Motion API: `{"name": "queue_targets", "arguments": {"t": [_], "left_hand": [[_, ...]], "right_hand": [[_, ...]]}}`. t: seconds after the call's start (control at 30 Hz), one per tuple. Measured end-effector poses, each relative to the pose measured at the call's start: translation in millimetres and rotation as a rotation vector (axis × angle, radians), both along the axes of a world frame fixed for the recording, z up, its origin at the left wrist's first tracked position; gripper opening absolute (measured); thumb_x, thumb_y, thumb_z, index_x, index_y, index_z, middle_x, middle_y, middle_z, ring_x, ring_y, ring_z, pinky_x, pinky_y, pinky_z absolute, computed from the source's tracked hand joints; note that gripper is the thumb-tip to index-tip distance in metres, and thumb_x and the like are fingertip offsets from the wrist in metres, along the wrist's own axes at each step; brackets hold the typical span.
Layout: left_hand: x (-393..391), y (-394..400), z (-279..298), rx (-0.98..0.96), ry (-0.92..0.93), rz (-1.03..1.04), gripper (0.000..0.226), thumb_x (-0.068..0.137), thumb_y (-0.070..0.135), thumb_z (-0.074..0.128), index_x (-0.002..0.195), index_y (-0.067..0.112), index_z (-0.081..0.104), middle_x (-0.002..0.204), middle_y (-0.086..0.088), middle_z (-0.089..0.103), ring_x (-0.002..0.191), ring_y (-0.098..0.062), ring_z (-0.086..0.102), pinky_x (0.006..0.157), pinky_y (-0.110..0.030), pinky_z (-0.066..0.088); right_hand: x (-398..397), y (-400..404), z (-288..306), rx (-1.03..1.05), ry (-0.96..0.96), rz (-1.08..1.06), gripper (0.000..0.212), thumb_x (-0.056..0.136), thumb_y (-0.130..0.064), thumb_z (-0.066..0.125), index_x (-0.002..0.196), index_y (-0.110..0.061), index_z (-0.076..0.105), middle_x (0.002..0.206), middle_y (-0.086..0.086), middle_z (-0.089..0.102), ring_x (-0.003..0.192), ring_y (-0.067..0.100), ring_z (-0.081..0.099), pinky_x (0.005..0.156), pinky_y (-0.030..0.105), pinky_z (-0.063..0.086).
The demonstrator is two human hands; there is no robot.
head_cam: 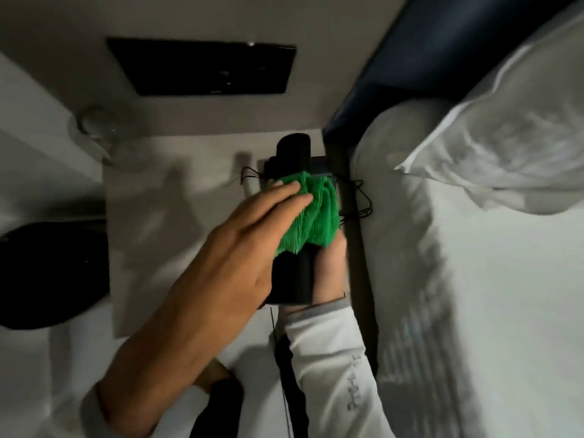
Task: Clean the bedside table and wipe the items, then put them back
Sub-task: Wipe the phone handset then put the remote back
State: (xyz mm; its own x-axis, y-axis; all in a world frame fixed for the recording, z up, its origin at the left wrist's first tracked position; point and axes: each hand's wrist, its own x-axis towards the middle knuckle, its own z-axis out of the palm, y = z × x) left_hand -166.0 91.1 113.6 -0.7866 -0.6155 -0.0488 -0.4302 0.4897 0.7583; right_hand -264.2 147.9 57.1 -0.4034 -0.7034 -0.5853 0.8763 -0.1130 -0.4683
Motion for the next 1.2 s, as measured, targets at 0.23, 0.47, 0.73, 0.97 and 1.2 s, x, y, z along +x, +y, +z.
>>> {"name": "queue_targets", "arguments": {"t": [0.23, 0.47, 0.73, 0.97, 1.2], "left_hand": [[103.3, 6.5, 17.5, 0.208, 0.053, -0.020, 0.076, 0.078, -0.003, 0.044, 0.142, 0.037, 0.053, 0.150, 0.023, 0.051, 0.140, 0.005, 0.044, 0.115, -0.014, 0.031], [91.5, -60.1, -1.8, -0.144, -0.177, 0.252, 0.069, 0.073, -0.016, 0.046, 0.140, 0.001, 0.056, 0.148, -0.018, 0.053, 0.138, -0.031, 0.050, 0.119, -0.043, 0.039], [82.7, -10.1, -38.5, -0.044, -0.257, 0.090, 0.090, 0.060, -0.023, 0.061, 0.143, 0.012, 0.055, 0.150, -0.007, 0.054, 0.138, -0.028, 0.053, 0.113, -0.038, 0.044], [129.5, 6.8, -58.3, 0.299, -0.129, 0.039, 0.076, 0.088, -0.013, 0.049, 0.150, 0.031, 0.045, 0.155, 0.014, 0.045, 0.143, 0.001, 0.039, 0.120, -0.025, 0.033], [142.2, -9.7, -62.7, 0.903, 0.305, 0.604, 0.041, 0.082, 0.010, 0.058, 0.108, 0.035, 0.076, 0.106, 0.006, 0.079, 0.103, -0.009, 0.073, 0.084, -0.022, 0.059]], "right_hand": [[11.2, -47.9, -27.1, 0.030, -0.165, 0.205, 0.079, 0.069, -0.022, 0.086, 0.138, -0.015, 0.049, 0.108, 0.009, 0.065, 0.086, 0.019, 0.073, 0.073, 0.035, 0.063], [51.7, -36.6, -31.9, 0.191, -0.087, 0.534, 0.027, 0.095, -0.018, 0.059, 0.118, -0.007, 0.065, 0.102, 0.016, 0.074, 0.079, 0.027, 0.076, 0.062, 0.037, 0.062], [53.4, -47.5, -46.9, 0.185, 0.051, 0.325, 0.015, 0.098, -0.013, 0.053, 0.101, -0.008, 0.068, 0.082, 0.006, 0.074, 0.073, 0.015, 0.070, 0.071, 0.026, 0.059], [31.9, -86.1, -115.7, 0.561, 0.284, 0.246, 0.025, 0.101, -0.004, 0.048, 0.122, 0.002, 0.060, 0.091, 0.011, 0.067, 0.075, 0.019, 0.065, 0.073, 0.034, 0.058], [18.2, -121.1, -135.7, 0.865, 0.796, 0.404, 0.009, 0.086, -0.011, 0.073, 0.092, -0.006, 0.077, 0.091, 0.008, 0.076, 0.090, 0.019, 0.067, 0.084, 0.005, 0.043]]}}
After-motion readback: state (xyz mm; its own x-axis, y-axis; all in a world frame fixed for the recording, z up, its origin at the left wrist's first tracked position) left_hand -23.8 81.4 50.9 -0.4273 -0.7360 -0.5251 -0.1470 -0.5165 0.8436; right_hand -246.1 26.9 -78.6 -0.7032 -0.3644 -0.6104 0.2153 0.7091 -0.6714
